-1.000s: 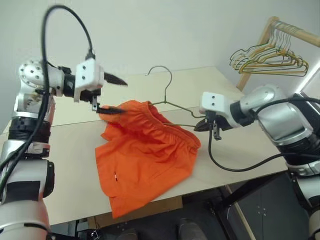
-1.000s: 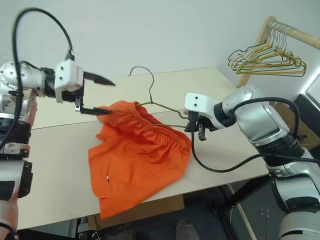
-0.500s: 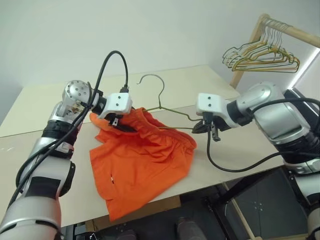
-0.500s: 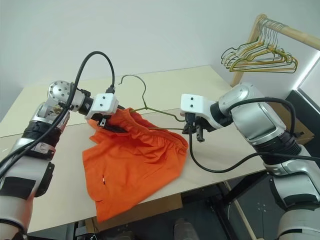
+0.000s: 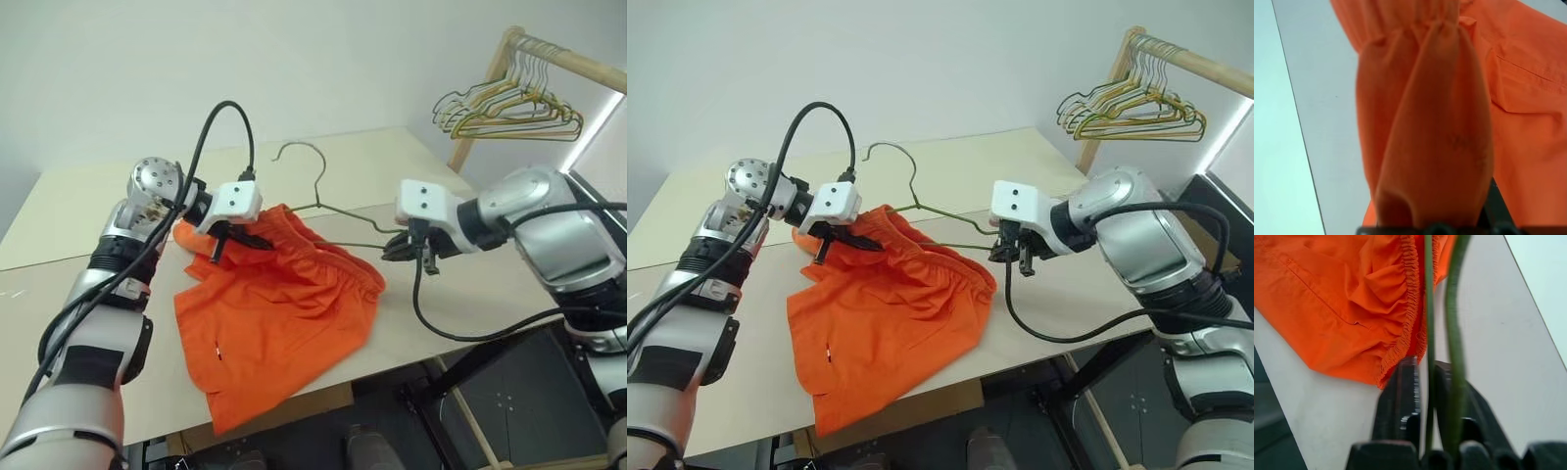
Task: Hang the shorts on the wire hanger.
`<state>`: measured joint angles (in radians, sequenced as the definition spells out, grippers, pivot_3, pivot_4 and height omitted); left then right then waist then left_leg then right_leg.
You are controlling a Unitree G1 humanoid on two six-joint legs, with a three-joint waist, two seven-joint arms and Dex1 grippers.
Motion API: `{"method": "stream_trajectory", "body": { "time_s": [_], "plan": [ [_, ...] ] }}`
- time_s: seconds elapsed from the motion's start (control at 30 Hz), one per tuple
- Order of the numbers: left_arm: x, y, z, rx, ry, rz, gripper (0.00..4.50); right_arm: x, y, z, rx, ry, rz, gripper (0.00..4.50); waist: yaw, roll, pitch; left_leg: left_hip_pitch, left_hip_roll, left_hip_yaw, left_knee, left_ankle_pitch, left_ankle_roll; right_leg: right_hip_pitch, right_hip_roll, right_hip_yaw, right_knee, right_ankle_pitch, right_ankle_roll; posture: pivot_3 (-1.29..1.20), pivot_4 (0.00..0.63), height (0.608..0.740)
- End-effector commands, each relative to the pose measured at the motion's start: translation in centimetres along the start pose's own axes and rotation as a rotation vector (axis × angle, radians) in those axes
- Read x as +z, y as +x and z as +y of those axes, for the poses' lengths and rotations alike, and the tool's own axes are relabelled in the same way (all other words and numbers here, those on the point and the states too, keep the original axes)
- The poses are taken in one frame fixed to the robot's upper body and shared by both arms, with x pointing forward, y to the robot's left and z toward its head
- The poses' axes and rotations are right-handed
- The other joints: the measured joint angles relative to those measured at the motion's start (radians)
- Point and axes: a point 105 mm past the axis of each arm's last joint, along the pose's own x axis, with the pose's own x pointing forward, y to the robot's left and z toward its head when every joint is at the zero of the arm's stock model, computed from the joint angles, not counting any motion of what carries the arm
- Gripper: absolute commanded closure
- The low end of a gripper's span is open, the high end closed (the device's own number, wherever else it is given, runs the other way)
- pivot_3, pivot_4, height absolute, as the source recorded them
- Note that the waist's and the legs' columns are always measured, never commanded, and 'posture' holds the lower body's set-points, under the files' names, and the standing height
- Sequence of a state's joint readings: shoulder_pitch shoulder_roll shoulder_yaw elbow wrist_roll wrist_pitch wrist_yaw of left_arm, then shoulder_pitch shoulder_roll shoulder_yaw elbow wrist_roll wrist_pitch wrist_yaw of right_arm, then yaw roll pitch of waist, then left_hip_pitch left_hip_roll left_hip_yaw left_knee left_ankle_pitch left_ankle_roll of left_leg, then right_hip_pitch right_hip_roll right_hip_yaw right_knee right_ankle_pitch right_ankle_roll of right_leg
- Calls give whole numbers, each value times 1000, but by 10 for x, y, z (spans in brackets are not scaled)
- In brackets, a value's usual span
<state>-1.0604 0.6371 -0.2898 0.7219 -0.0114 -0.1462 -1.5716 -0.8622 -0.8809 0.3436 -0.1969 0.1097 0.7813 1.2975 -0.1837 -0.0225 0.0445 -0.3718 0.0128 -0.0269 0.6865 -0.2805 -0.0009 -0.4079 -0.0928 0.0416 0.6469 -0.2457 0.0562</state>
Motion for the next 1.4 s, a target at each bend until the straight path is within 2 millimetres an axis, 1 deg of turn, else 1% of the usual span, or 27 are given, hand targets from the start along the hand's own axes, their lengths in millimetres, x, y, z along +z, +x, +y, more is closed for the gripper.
{"method": "stream_trajectory", "body": {
  "time_s": [0.03, 0.1, 0.13, 0.17, 0.2, 0.27, 0.3, 0.33, 0.37, 0.43, 0.5, 0.67, 0.8, 0.83, 0.93, 0.97, 1.13, 1.17, 1.23, 1.33, 1.4],
  "plan": [
    [15, -19, 11, 94, 3, -72, 4463, -8, -22, -10, -117, 92, -39, 2450, 1, 0, 0, 0, 0, 0, 0, 0, 0, 0, 0, 0, 0, 0, 0, -175, 0, 740],
    [14, -21, 9, 100, -8, -75, 4463, -26, -34, -18, -203, 169, -33, 1749, 4, 0, 0, 0, 0, 0, 0, 0, 0, 0, -1, 0, 0, 0, 0, -168, 0, 740],
    [13, -22, 8, 102, -12, -76, 4463, -33, -40, -19, -231, 207, -33, 1471, 6, 0, 0, 0, 0, 0, 0, 0, 0, 0, -1, 0, 0, 0, 0, -166, 0, 740],
    [12, -23, 7, 104, -21, -79, 4463, -44, -46, -14, -228, 251, -39, 1129, 8, 0, 0, 0, 0, 0, 0, 0, 0, 0, -1, 0, 0, 0, 0, -165, 0, 740],
    [12, -24, 6, 106, -28, -81, 4463, -51, -50, -9, -222, 279, -44, 851, 12, 0, 0, 0, -1, 0, 0, 0, 0, 0, -1, 0, 0, 0, 0, -165, 0, 740],
    [11, -25, 5, 112, -36, -83, 4463, -60, -50, 4, -194, 333, -65, 168, 11, 0, 0, 0, 0, 0, 0, -1, 1, 1, -1, 0, 0, 0, 0, -165, 0, 740],
    [11, -25, 5, 114, -37, -83, 4463, -63, -47, 10, -188, 350, -76, 37, 10, 0, 0, 0, 0, 0, 0, -1, 1, 1, -1, 0, 0, 0, 0, -163, 0, 740],
    [11, -25, 5, 116, -39, -83, 4463, -65, -43, 14, -182, 364, -88, 37, 9, 0, 0, 1, 0, 0, 0, -1, 1, 1, -1, 0, -1, 0, 0, -163, 0, 740],
    [11, -25, 5, 118, -40, -83, 4463, -65, -35, 19, -176, 388, -120, 37, 8, 0, 0, 2, 0, 0, 0, -1, 1, 2, -1, 1, -1, 0, 0, -164, 0, 740],
    [12, -24, 5, 119, -40, -85, 4463, -65, -19, 30, -155, 428, -184, 37, 4, 0, 0, 3, 1, 0, 0, -1, 1, 3, 1, 1, -1, 0, 0, -162, 0, 740],
    [13, -23, 6, 122, -40, -89, 4463, -60, 2, 38, -163, 441, -249, 37, 3, 0, 0, 3, 1, 0, 0, -1, 1, 4, 1, 1, -1, 0, 0, -162, 0, 740],
    [13, -23, 5, 123, -40, -92, 4463, -42, 33, 37, -185, 539, -377, 37, 5, 0, 0, 2, 0, -1, 0, -1, 1, 3, 0, 2, 0, 0, 0, -159, 0, 740],
    [13, -23, 4, 121, -39, -89, 4463, -38, 52, 39, -173, 560, -360, 37, 8, 0, 0, 2, 0, -2, 0, -1, 1, 3, 0, 2, 0, 0, 0, -159, 0, 740],
    [13, -24, 4, 122, -40, -89, 4463, -38, 54, 39, -171, 563, -362, 403, 8, 0, 0, 2, 0, -2, 0, -1, 1, 3, 0, 1, 0, 0, 0, -159, 0, 740],
    [13, -25, 4, 126, -41, -87, 4463, -39, 50, 38, -170, 583, -380, 1232, 9, 0, 0, 2, 0, -2, 0, -1, 1, 3, 0, 1, 0, 0, 0, -148, 0, 740],
    [12, -25, 3, 127, -41, -87, 4463, -39, 48, 37, -169, 584, -383, 1648, 9, 0, 0, 2, 0, -1, 0, -1, 1, 3, 0, 1, 0, 0, 0, -148, 0, 740],
    [11, -25, 1, 127, -46, -90, 4463, -40, 40, 33, -174, 589, -407, 3429, 8, 0, 0, 2, 0, -2, 0, -1, 1, 3, 0, 1, 0, 0, 0, -149, 0, 740],
    [11, -25, 1, 127, -47, -90, 4463, -40, 38, 31, -180, 590, -408, 3866, 8, 0, 0, 2, 0, -1, 0, -1, 1, 3, 0, 1, 0, 0, 0, -151, 0, 740],
    [10, -25, -1, 127, -49, -92, 4463, -42, 34, 26, -191, 595, -410, 4483, 7, 0, 0, 2, 0, -1, 0, -1, 1, 3, 0, 1, 0, 0, 0, -152, 0, 740],
    [11, -28, -7, 118, -48, -116, 4463, -46, 23, 17, -211, 601, -409, 4483, 7, 0, 0, 2, 0, -1, 0, -1, 1, 3, 0, 1, 0, 0, 0, -151, 0, 740],
    [14, -32, -10, 124, -46, -160, 4463, -54, 13, 9, -237, 593, -378, 4483, 7, 0, 0, 2, 0, -1, 0, -1, 1, 3, 0, 1, 0, 0, 0, -156, 0, 740]
  ]
}}
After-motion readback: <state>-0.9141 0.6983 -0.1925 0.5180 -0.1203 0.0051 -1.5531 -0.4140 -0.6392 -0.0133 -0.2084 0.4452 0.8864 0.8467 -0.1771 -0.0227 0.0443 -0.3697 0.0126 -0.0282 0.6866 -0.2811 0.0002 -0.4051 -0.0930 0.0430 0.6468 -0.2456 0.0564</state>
